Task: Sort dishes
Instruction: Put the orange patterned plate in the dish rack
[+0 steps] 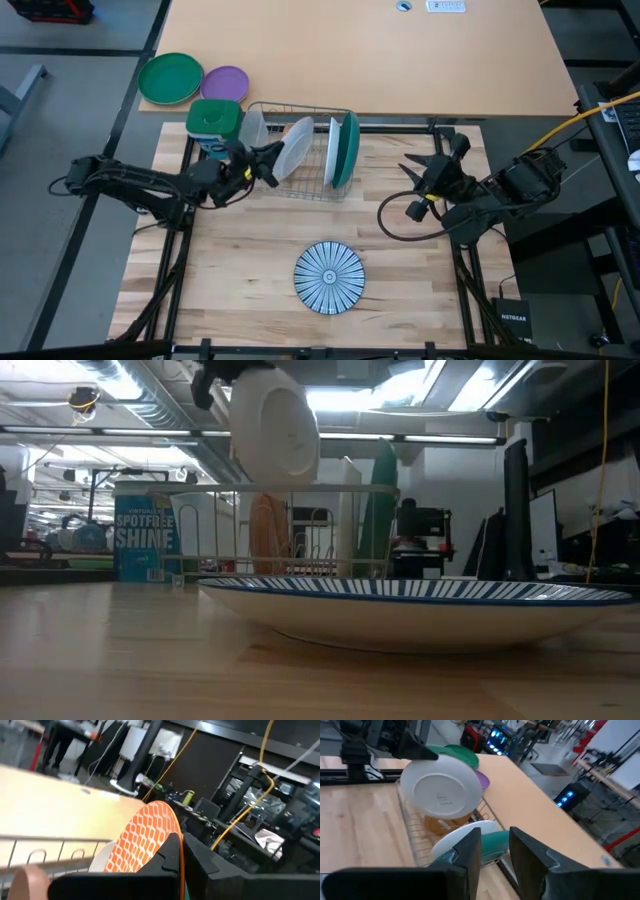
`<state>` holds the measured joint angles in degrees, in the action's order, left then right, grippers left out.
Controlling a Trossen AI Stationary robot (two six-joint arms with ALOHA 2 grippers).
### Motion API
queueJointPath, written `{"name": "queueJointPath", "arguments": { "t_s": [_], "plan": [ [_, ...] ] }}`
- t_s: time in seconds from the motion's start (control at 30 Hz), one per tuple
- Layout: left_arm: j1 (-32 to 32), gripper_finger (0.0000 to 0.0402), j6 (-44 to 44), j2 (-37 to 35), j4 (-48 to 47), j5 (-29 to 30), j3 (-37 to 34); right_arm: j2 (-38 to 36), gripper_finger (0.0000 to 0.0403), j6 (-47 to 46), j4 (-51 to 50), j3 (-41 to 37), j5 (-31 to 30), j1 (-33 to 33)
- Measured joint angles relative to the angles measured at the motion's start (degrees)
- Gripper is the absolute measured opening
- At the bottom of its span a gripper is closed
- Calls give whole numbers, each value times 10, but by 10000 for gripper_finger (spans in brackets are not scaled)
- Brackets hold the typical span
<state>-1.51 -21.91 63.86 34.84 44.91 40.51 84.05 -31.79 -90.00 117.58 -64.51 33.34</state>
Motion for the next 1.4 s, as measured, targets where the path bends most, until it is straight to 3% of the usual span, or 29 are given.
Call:
{"name": "queueJointPath", "arguments": {
  "t_s": [0.2,0.57,1.0,1.4],
  "plan": [
    [32,0,-93,0,-35,-10,0,0,104,20,0,0,-9,-29],
    [65,0,-197,32,-44,-9,1,0,104,53,0,0,9,-162],
    [112,0,-217,86,-43,-8,1,2,104,85,0,-7,56,-284],
    [133,0,-233,136,-46,-8,1,2,104,96,10,-123,73,-345]
  ]
}}
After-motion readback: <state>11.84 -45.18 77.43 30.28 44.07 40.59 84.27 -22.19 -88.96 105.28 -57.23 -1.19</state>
